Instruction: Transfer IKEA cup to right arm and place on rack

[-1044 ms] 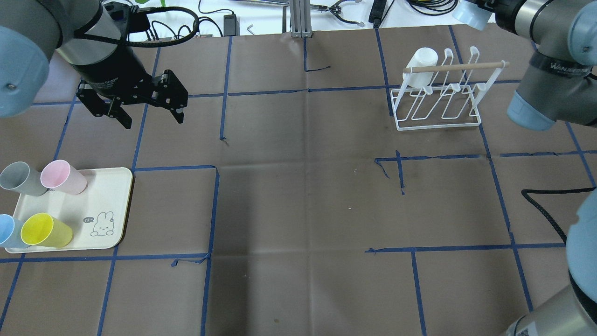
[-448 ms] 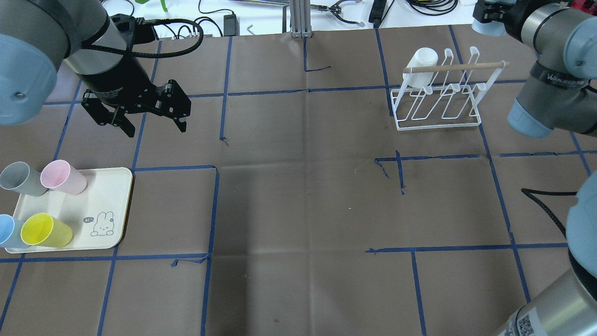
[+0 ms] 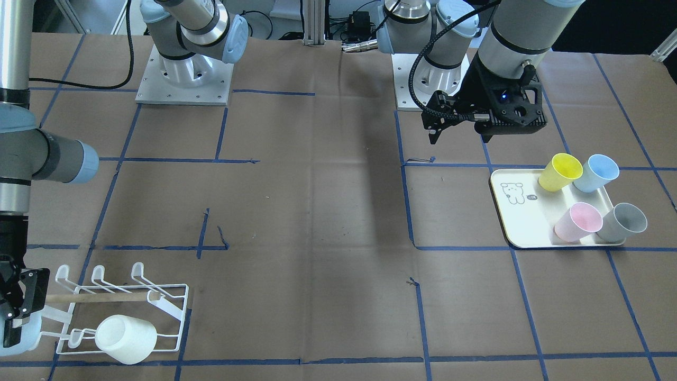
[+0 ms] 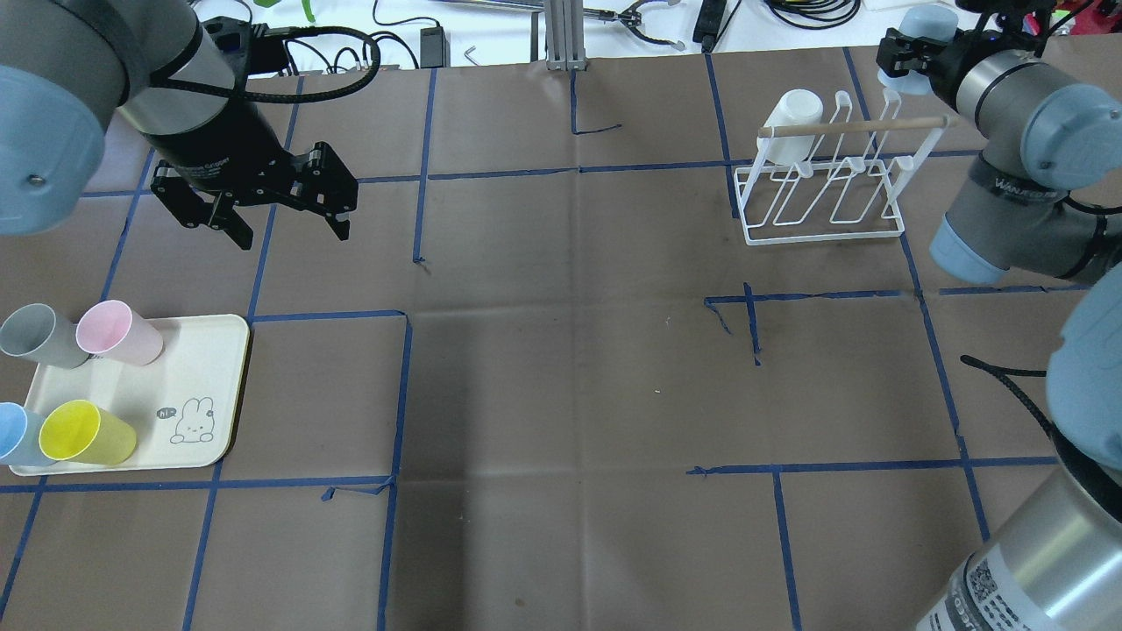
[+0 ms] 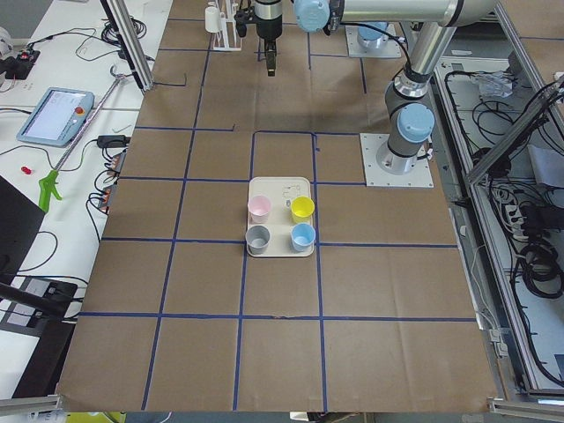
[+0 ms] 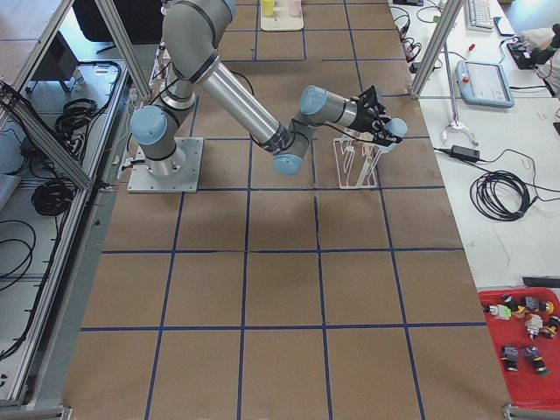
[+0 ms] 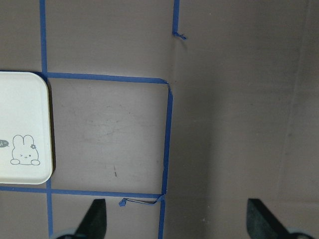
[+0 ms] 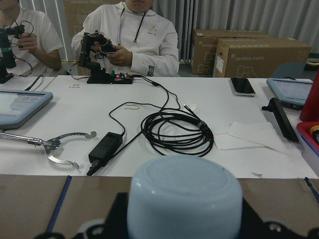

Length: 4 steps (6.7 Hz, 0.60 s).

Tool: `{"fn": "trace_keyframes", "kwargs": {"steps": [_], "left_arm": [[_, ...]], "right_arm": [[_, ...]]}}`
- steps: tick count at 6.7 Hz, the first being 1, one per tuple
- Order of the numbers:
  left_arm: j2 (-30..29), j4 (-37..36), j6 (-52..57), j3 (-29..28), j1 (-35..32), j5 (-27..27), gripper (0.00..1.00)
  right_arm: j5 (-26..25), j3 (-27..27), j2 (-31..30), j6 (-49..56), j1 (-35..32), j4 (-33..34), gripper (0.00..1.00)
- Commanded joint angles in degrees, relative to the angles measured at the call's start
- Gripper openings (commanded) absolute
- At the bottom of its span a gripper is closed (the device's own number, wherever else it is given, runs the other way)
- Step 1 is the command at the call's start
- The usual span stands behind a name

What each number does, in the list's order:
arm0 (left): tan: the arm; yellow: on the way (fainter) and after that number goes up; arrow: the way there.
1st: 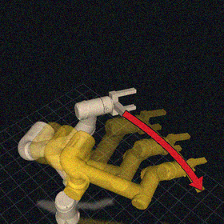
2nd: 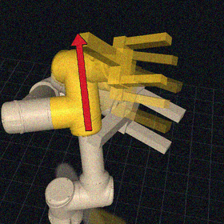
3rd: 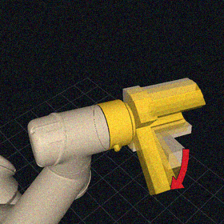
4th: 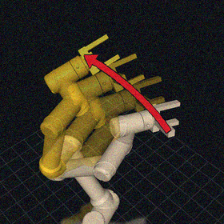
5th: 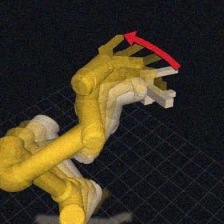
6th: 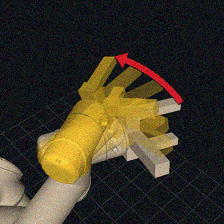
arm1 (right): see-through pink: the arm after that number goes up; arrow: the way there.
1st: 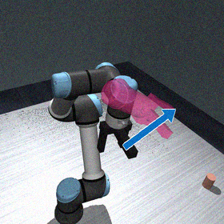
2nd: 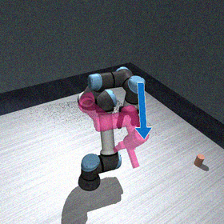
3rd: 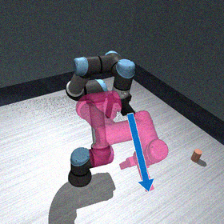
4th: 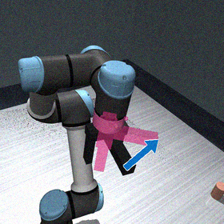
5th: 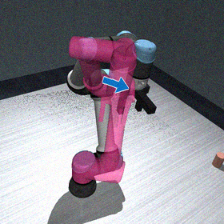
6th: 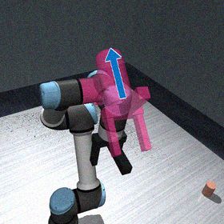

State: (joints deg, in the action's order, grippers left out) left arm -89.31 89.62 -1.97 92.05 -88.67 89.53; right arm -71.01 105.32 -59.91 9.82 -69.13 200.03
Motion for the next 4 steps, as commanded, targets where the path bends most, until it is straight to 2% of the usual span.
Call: {"fn": "trace_keyframes", "kwargs": {"steps": [1,4], "left_arm": [[0.10,-1.02,0.04,0.14,0.08,0.03,1.00],[0.10,-1.11,-0.05,0.06,0.08,0.03,1.00]], "right_arm": [[0.08,-0.12,1.55,0.29,1.45,1.07,0.16],[-0.01,0.14,1.82,0.20,1.28,1.16,0.16]]}}
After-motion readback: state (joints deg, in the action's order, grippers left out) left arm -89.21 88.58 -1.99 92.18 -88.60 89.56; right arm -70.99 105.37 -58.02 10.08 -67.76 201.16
